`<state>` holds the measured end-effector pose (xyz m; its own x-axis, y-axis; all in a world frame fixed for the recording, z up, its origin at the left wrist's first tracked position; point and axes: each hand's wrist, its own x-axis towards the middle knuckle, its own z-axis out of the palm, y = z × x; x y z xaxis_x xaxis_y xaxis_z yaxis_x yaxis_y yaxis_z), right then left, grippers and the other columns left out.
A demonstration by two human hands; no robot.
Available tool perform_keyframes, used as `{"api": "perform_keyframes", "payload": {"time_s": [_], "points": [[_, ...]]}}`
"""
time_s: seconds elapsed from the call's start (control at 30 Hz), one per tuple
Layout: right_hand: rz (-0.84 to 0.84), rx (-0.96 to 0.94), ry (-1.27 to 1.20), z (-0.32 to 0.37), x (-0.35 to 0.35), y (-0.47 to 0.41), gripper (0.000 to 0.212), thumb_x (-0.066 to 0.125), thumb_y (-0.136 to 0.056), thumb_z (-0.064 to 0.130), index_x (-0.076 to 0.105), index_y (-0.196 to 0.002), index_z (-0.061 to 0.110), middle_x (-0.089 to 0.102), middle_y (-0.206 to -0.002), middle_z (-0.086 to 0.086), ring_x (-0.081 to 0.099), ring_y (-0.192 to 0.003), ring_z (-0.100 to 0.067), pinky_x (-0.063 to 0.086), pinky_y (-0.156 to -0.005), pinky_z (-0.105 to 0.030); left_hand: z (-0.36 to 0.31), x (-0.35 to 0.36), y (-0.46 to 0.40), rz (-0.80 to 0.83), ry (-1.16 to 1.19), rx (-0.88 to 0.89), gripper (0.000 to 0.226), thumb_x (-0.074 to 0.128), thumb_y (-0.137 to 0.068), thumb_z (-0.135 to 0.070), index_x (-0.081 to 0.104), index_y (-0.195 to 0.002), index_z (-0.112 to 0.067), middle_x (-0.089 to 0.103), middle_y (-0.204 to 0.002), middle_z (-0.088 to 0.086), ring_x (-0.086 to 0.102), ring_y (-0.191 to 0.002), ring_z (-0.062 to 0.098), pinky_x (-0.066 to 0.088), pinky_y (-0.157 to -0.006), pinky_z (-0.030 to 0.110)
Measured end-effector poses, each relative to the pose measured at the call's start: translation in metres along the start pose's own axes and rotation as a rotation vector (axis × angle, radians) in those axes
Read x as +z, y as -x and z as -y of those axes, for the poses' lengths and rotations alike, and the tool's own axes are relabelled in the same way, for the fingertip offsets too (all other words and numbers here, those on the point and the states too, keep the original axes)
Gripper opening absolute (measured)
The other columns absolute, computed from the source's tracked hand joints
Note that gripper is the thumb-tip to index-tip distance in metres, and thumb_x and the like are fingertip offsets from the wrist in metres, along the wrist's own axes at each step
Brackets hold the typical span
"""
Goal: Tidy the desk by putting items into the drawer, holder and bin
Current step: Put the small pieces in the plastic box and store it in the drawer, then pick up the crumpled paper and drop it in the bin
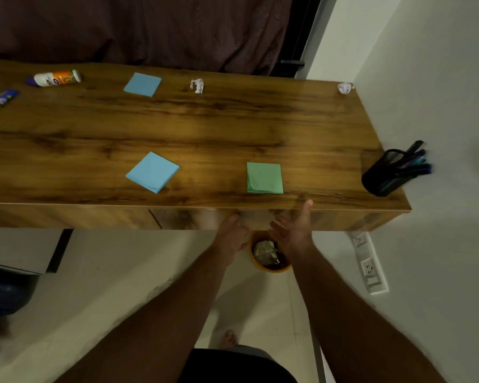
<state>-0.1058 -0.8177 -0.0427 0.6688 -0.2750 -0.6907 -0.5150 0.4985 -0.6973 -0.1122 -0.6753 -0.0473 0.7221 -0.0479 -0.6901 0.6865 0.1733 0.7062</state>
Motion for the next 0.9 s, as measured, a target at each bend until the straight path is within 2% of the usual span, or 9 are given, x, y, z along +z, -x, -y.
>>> {"api": "perform_keyframes", "payload": {"time_s": [0.07,0.13,0.23,0.3,0.47,0.53,0.67,0.8,0.9], "points": [[-0.005,-0.026,0.223,0.005,0.003,0.003,0.070,0.042,-0.090,0.069,0.055,-0.128,0.012,0.069,-0.111,-0.008,0.068,-0.096,-0.028,0.055,-0.083,-0.042,-0.005,0.002,0.002,0.012,-0.113,0.013,0.022,0.051,-0.097,-0.013,0.052,-0.117,-0.023,0.059,-0.106,0.000,0.061,-0.089,0.016,0.050,-0.071,0.032],[-0.018,-0.106,0.362,0.011,0.008,0.011,0.048,0.054,-0.093,0.052,0.062,-0.113,0.009,0.074,-0.095,-0.008,0.072,-0.081,-0.024,0.054,-0.069,-0.034,-0.015,0.003,0.007,0.039,-0.243,0.056,0.009,0.053,-0.096,-0.022,0.056,-0.105,-0.022,0.063,-0.102,0.002,0.063,-0.084,0.017,0.048,-0.071,0.032],[0.048,-0.258,0.406,0.031,0.020,0.023,0.032,0.057,-0.096,0.038,0.063,-0.103,0.008,0.071,-0.084,-0.008,0.070,-0.070,-0.022,0.051,-0.060,-0.031,-0.037,0.001,0.007,0.117,-0.344,0.187,0.011,0.053,-0.098,-0.025,0.061,-0.101,-0.017,0.068,-0.093,0.000,0.063,-0.072,0.012,0.044,-0.062,0.026],[0.092,-0.335,0.432,0.048,0.031,0.027,0.027,0.057,-0.097,0.034,0.062,-0.099,0.007,0.070,-0.081,-0.006,0.069,-0.067,-0.021,0.051,-0.057,-0.029,-0.057,-0.002,0.006,0.113,-0.399,0.293,0.013,0.055,-0.097,-0.024,0.063,-0.100,-0.015,0.069,-0.090,0.000,0.064,-0.073,0.012,0.045,-0.060,0.024],[0.149,-0.438,0.549,0.086,0.078,0.021,0.020,0.059,-0.095,0.031,0.060,-0.087,0.013,0.068,-0.074,-0.003,0.065,-0.058,-0.016,0.047,-0.052,-0.026,-0.128,-0.016,-0.005,0.000,-0.435,0.479,0.009,0.055,-0.097,-0.026,0.062,-0.091,-0.025,0.071,-0.092,-0.001,0.068,-0.081,0.011,0.054,-0.073,0.033],[0.182,-0.496,0.604,0.098,0.102,0.016,0.021,0.060,-0.094,0.033,0.060,-0.083,0.015,0.069,-0.077,-0.005,0.066,-0.060,-0.016,0.047,-0.051,-0.025,-0.156,-0.029,-0.015,-0.060,-0.465,0.586,0.009,0.056,-0.096,-0.025,0.064,-0.093,-0.024,0.072,-0.094,0.003,0.067,-0.084,0.015,0.053,-0.075,0.032],[0.198,-0.575,0.695,0.117,0.154,-0.001,0.024,0.061,-0.094,0.032,0.059,-0.078,0.015,0.069,-0.083,-0.010,0.066,-0.069,-0.019,0.047,-0.048,-0.023,-0.208,-0.069,-0.052,-0.148,-0.511,0.682,0.013,0.057,-0.094,-0.026,0.067,-0.100,-0.020,0.071,-0.093,-0.001,0.066,-0.080,0.009,0.052,-0.070,0.025],[0.189,-0.577,0.709,0.126,0.182,-0.026,0.027,0.061,-0.095,0.023,0.054,-0.072,0.012,0.063,-0.082,-0.015,0.062,-0.068,-0.023,0.040,-0.038,-0.014,-0.244,-0.102,-0.090,-0.185,-0.584,0.683,0.017,0.059,-0.093,-0.028,0.067,-0.106,-0.022,0.070,-0.101,0.000,0.067,-0.094,0.018,0.056,-0.085,0.039],[0.144,-0.581,0.768,0.134,0.186,-0.045,0.022,0.062,-0.094,0.026,0.061,-0.075,0.015,0.069,-0.080,-0.005,0.065,-0.068,-0.019,0.048,-0.048,-0.021,-0.258,-0.110,-0.112,-0.182,-0.667,0.656,0.020,0.058,-0.094,-0.028,0.066,-0.110,-0.021,0.069,-0.106,0.002,0.066,-0.098,0.018,0.054,-0.087,0.037]]}}
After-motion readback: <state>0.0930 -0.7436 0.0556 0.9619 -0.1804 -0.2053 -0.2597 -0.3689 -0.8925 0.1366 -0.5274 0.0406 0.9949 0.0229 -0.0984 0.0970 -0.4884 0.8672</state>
